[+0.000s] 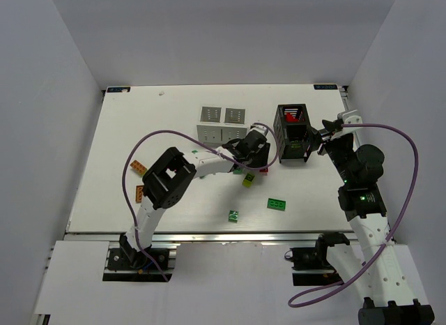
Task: Sort the legos into containers by color
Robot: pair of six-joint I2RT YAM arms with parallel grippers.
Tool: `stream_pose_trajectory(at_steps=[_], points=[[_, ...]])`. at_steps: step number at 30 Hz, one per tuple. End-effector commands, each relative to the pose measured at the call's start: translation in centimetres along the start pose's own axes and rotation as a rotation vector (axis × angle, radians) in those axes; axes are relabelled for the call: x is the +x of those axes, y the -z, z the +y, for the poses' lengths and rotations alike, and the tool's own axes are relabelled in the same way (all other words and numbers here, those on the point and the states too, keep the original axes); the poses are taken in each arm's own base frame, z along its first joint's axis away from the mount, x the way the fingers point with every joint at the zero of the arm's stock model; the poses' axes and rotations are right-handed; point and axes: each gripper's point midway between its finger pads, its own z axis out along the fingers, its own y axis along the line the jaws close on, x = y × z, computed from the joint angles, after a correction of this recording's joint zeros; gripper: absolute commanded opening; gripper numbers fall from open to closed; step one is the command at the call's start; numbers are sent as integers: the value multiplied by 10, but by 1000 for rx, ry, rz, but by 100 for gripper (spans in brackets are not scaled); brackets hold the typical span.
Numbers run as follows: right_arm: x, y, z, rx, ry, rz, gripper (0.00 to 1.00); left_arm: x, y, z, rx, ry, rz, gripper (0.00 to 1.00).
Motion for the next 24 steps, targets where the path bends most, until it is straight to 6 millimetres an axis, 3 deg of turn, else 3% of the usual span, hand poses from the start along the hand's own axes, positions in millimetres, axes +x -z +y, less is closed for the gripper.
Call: stream_pose_trajectory(at_steps=[1, 12, 20, 24], points=[[-8, -3, 0, 3, 17, -47, 54, -30, 31, -19, 50, -5, -50, 67], [-7, -3, -1, 6, 18, -44, 54, -49, 43, -27, 55, 10, -98, 67], [-7, -3, -1, 8, 21, -43, 54, -39, 28, -32, 43, 8, -52, 67], [-6, -4, 0, 4, 19, -42, 54, -44, 20, -34, 15, -2, -46, 67]])
